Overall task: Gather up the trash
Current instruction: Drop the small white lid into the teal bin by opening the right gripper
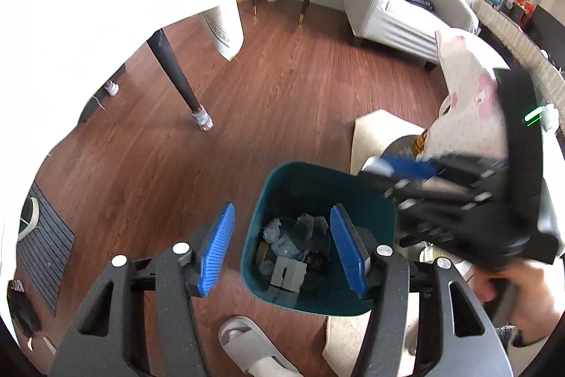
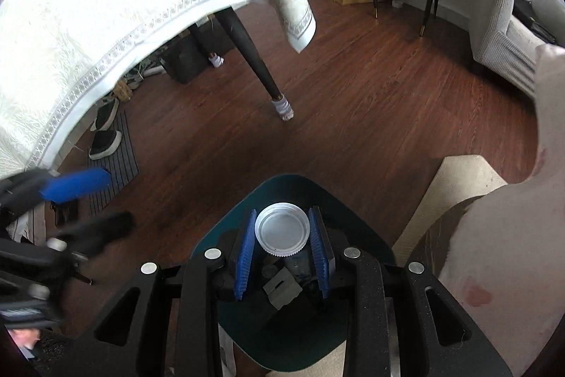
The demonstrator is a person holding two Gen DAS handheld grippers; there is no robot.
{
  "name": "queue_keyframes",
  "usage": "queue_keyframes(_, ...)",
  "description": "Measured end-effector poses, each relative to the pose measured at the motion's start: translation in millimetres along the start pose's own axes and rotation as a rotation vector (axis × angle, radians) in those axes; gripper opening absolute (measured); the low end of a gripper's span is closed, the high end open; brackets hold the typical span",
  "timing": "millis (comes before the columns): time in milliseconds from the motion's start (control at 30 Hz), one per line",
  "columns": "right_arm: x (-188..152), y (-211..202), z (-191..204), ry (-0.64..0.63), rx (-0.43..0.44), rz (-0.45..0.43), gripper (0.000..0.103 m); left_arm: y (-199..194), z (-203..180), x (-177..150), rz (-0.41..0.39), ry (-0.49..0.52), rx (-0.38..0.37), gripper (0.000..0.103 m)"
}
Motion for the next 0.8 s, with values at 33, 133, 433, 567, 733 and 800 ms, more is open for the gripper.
queue_keyframes(33,-1,7,-1,0.001,-0.003,0.014,0.030,-3,2,2,-0.011,-0.004,0.002,0.059)
queue_keyframes(133,-11,29,-3,0.012,-0.011,0.058,0.030,-15,10,8,-0.044,-0.026,-0.004,0.056)
queue_keyframes(433,-51,73,-12,0.019,-0.036,0.197,0.031,-48,14,27,-0.142,-0.050,-0.025,0.043)
queue_keyframes(567,-65,83,-18,0.017,-0.044,0.252,0.031,-61,9,34,-0.178,-0.060,-0.033,0.042)
queue_keyframes(733,-76,80,-24,0.009,-0.060,0.275,0.033,-77,-4,42,-0.219,-0.046,-0.046,0.042)
queue_keyframes(800,-80,77,-26,0.002,-0.066,0.280,0.048,-81,-9,47,-0.235,-0.050,-0.047,0.042)
Point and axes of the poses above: each gripper's, at about its wrist camera, not at the fingertips, and y roughly the way its jaws point, z to its left, x to its top, the point moved 6 cm from there along y, roughly the way its jaws point, and after that the axes turned 8 degrees about y, right-handed, at the moved point
